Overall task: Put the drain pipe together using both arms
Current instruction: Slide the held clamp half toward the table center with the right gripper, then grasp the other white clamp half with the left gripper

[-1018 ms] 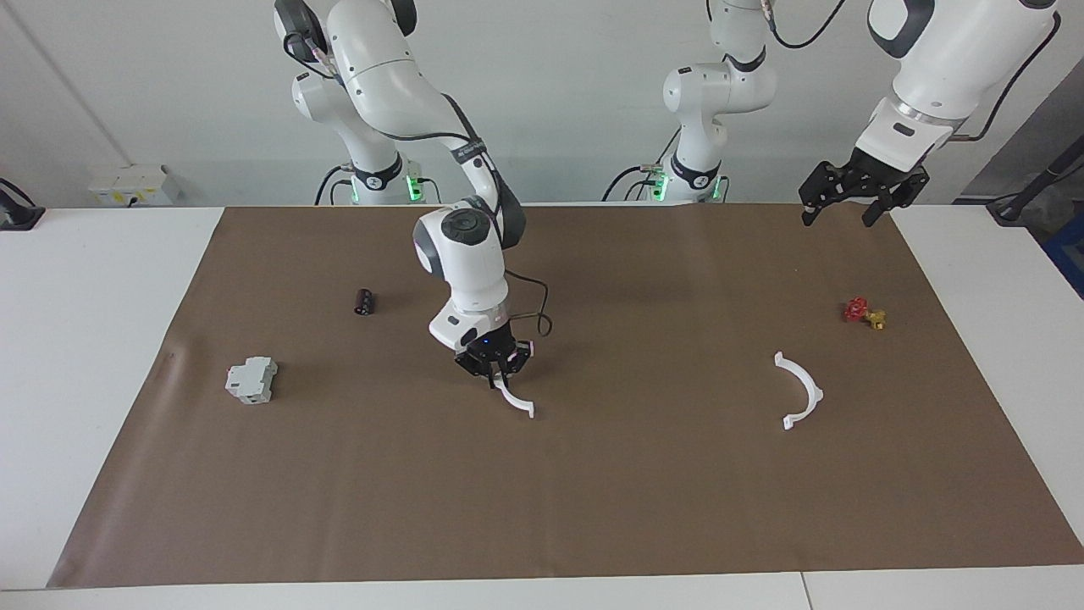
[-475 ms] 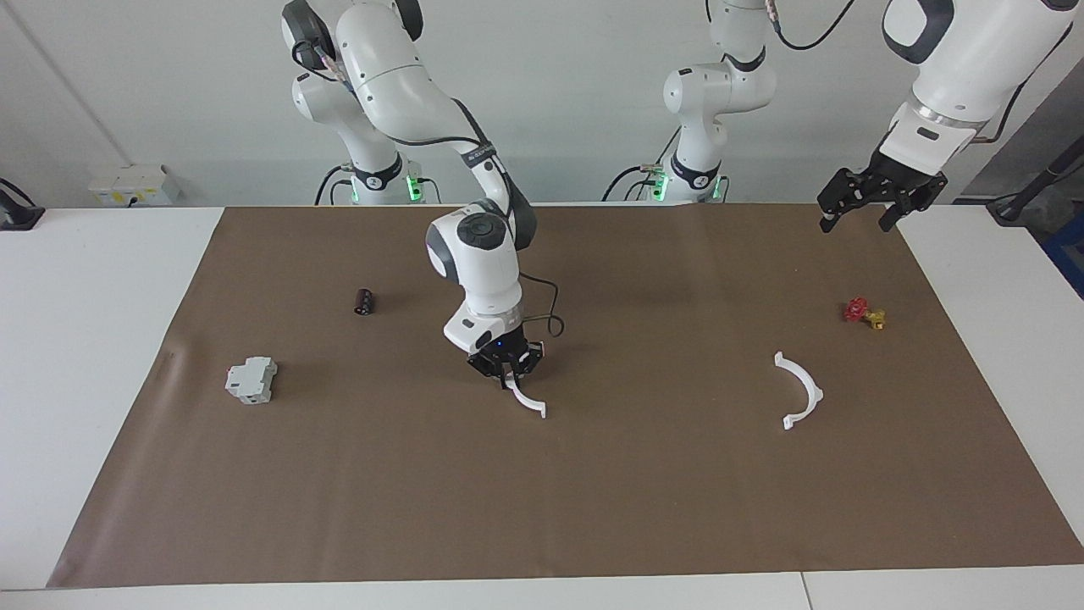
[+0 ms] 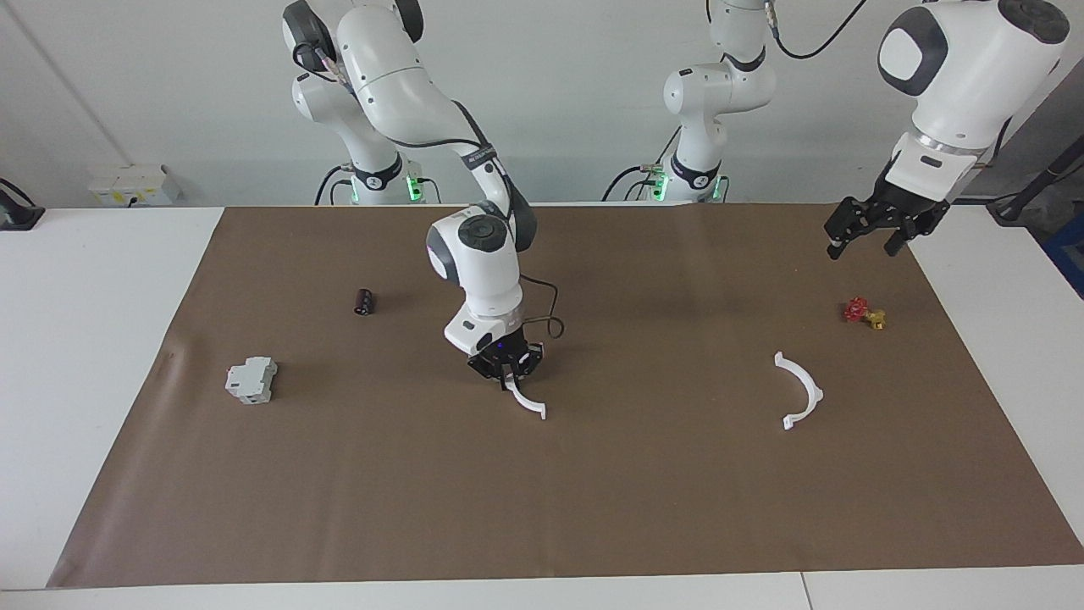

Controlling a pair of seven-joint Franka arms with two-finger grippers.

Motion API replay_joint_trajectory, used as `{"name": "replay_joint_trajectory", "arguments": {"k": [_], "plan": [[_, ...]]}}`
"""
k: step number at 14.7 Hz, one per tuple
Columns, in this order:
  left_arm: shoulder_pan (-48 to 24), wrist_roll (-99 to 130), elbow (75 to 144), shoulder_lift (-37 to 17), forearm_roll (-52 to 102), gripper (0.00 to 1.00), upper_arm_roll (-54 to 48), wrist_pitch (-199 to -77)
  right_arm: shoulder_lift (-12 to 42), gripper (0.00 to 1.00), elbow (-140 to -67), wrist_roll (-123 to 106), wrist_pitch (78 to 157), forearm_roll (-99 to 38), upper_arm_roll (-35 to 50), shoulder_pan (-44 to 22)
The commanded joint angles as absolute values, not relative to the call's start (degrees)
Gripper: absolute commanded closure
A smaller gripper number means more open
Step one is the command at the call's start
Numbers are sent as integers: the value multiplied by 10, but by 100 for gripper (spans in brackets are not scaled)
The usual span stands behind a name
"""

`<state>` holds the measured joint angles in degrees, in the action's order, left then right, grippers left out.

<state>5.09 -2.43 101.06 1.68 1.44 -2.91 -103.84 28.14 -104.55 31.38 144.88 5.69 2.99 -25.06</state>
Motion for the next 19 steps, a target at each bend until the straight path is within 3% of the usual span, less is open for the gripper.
{"name": "replay_joint_trajectory", "arguments": {"k": [1,2,5,9,13,16,19], "plan": [[59,-20,1016,-1,12,0,-34,-1075,294,80,-1032,335,1448,74,30,-250],[61,-21,1017,-20,5,0,-34,-1088,294,47,-1031,335,1448,72,30,-250],[71,-22,1031,-68,-4,0,-35,-1161,294,25,-1032,338,1447,72,30,-249],[78,-21,1090,-84,-4,0,-35,-1258,292,4,-1031,345,1447,73,30,-249],[73,-21,1081,-161,-7,0,-34,-1337,282,1,-1031,344,1437,71,30,-244],[72,-21,1035,-227,-23,0,-34,-1363,267,1,-1030,339,1415,72,30,-239],[71,-22,1041,-242,-31,1,-35,-1382,254,1,-1030,336,1395,72,30,-239]]}}
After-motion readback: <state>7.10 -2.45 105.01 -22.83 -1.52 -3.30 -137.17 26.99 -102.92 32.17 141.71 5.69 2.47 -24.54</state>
